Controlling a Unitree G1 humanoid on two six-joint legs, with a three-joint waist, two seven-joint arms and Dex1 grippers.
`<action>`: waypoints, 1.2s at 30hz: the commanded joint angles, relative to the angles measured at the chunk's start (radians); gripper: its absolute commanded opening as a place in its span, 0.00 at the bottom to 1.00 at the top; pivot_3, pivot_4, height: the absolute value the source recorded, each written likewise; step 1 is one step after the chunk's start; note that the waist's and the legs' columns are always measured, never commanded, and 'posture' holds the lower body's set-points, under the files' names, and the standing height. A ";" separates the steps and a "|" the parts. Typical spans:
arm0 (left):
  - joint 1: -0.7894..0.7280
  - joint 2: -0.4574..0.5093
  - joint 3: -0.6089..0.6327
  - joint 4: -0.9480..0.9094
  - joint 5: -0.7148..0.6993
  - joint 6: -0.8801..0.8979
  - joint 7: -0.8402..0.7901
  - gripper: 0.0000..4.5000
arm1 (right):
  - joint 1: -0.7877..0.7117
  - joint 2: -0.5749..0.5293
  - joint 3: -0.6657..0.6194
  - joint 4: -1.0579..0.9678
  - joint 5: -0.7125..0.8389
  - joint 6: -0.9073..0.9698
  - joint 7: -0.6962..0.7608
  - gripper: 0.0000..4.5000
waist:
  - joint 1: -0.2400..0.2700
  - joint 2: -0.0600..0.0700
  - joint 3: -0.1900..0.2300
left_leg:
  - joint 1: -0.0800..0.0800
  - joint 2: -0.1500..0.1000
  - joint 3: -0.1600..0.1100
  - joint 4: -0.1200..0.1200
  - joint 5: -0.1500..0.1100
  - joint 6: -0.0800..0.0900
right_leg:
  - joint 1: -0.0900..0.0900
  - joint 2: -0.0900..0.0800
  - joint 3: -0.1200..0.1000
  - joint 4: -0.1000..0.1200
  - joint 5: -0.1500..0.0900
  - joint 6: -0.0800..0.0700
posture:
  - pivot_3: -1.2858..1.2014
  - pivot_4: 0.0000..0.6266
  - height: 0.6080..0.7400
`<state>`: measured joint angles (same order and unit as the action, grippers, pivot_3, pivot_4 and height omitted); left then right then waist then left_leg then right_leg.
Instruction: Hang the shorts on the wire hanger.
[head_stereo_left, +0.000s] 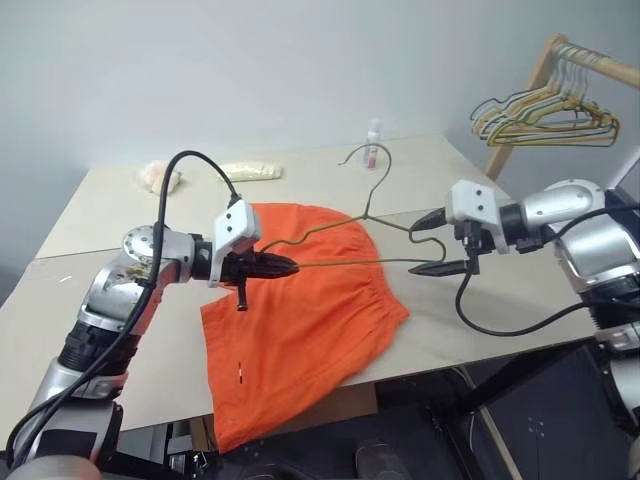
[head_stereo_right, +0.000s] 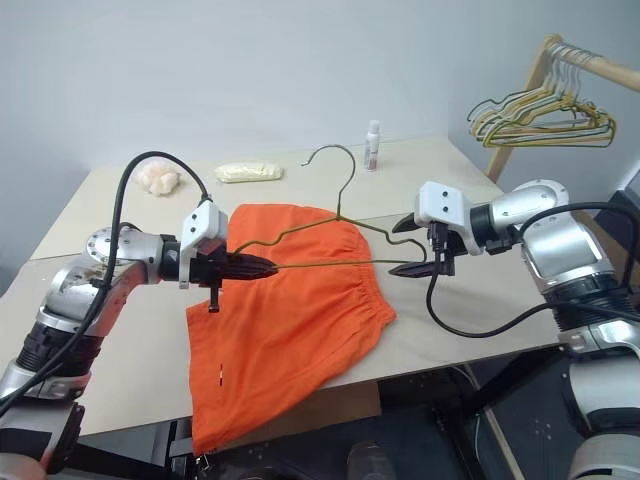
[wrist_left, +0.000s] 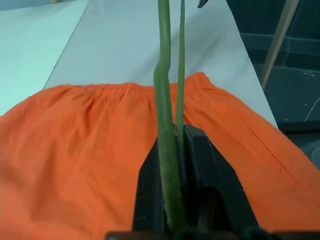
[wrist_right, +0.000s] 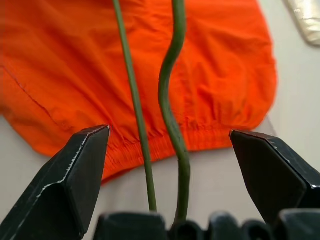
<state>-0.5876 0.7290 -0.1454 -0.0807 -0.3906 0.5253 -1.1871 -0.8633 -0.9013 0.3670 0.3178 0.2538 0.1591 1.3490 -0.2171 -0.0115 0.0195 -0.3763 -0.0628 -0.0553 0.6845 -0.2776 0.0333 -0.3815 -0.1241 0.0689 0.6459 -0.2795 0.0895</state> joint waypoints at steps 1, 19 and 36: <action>-0.012 0.008 0.033 -0.035 -0.018 -0.018 -0.011 0.00 | -0.036 0.027 -0.003 0.007 -0.057 0.027 0.032 0.91 | 0.008 0.000 0.000 | -0.005 -0.001 0.000 0.002 0.000 -0.001 | -0.006 0.000 0.000 0.002 0.000 0.000 | 0.45 0.00 1.00; -0.004 0.017 -0.006 -0.009 0.017 -0.126 -0.111 0.00 | 0.050 0.024 -0.082 -0.169 -0.020 0.102 0.171 0.01 | 0.003 0.000 0.000 | -0.007 -0.002 0.000 0.002 0.001 -0.001 | -0.007 0.000 -0.001 0.002 0.000 0.000 | 0.44 0.00 1.00; -0.128 0.025 0.109 0.268 -0.037 -0.204 -0.223 0.99 | 0.671 -0.079 -0.506 -0.471 0.179 0.756 -0.243 0.00 | 0.009 0.000 0.000 | -0.008 -0.001 0.000 0.003 0.000 0.000 | -0.007 -0.001 -0.001 0.002 0.000 0.000 | 0.43 0.00 1.00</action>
<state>-0.7296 0.7456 -0.0747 0.2619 -0.3735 0.2942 -1.3995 -0.1880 -0.9892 -0.0650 -0.1535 0.4127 0.8151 1.1893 -0.2078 -0.0114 0.0192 -0.3840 -0.0643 -0.0555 0.6870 -0.2774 0.0333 -0.3882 -0.1252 0.0681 0.6482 -0.2795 0.0894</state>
